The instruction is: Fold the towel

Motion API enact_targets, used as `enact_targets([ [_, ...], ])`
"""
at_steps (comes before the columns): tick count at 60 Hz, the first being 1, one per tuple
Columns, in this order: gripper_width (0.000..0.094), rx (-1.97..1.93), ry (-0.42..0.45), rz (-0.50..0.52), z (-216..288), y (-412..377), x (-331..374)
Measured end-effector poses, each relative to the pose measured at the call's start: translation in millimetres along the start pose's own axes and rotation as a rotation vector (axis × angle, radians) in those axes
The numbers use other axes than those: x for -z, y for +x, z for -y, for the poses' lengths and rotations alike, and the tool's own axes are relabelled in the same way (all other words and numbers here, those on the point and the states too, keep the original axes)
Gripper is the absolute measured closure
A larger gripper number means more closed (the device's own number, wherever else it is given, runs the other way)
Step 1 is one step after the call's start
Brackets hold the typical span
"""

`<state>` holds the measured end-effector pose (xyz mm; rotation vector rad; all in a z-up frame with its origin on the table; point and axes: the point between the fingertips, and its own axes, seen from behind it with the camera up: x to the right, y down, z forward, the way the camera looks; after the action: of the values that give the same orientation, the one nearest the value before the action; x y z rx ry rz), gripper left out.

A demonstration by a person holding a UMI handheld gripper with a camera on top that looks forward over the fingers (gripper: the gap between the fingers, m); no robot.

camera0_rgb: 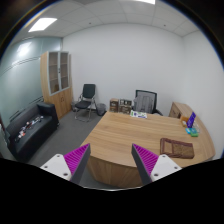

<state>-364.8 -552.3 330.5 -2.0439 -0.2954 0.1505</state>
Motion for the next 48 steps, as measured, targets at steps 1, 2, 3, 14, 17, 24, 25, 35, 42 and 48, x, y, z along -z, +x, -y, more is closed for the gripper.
enact_targets([
  [1, 0.0074, -0.002, -0.002, 0.001, -1, 0, 0],
  [2, 0.0076, -0.004, -0.005, 0.000, -2, 0, -1],
  [3, 0.0075, -0.006, -0.008, 0.000, -3, 0, -1],
  [14, 0.0076, -0.042, -0.076, -0.024, -37, 25, -18],
  [17, 0.0077, -0.061, -0.113, -0.038, -55, 39, -25],
  [24, 0.0075, -0.105, -0.189, -0.087, -95, 84, -47],
  [25, 0.0075, -0.110, -0.197, -0.095, -100, 92, -52],
  [35, 0.0073, -0.143, -0.238, -0.199, -138, 189, -116],
  [42, 0.0077, -0.164, -0.231, -0.262, -148, 265, -179],
  [48, 0.0080, -0.176, -0.246, -0.290, -155, 322, -237],
])
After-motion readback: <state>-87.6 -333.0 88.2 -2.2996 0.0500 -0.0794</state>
